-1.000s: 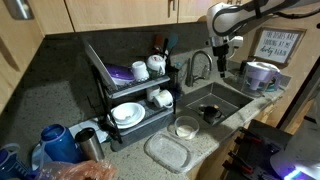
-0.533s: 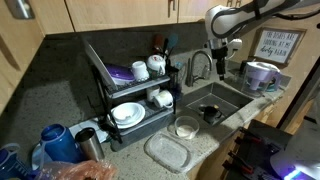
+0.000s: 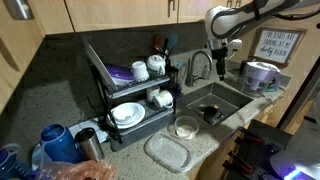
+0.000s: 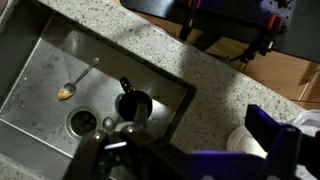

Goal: Pour the contents in the clear bowl on the right into the bowl on the left

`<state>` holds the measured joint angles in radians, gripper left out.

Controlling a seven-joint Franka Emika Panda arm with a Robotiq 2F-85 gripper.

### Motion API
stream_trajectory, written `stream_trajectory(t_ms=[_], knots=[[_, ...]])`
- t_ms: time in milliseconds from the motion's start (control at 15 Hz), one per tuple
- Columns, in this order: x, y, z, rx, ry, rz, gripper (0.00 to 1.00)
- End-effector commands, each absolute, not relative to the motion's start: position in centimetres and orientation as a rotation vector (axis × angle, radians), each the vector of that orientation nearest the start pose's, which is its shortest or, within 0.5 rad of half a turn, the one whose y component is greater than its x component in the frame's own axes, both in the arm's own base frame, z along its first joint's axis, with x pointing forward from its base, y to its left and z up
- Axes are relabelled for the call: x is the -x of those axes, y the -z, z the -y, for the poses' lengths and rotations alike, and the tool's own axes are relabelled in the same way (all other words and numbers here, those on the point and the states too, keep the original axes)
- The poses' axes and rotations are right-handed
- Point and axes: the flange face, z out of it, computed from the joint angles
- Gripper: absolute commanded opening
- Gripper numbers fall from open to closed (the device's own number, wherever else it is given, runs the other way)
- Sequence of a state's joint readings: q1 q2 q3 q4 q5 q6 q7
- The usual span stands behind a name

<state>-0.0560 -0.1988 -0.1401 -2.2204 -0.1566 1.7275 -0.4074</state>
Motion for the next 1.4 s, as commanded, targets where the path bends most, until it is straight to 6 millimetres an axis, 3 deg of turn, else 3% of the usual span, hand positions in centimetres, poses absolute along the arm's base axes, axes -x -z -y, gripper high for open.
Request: stream_trajectory(t_ms=[0,600,800,867,1333], knots=[[-43.5,-42.7,9.1,3.078,-0.487,0.389,1.0],[-41.1,-38.8,5.4,2.947,-0.339,0.311,1.0],[-40.4,-37.2,4.0,2.934,-0.376,0.347,1.0],[-41.3,-37.5,5.1,2.93,-0.4,0.354,1.0],[-40.9,-36.9,4.3,2.928,-0.415,0.378,1.0]])
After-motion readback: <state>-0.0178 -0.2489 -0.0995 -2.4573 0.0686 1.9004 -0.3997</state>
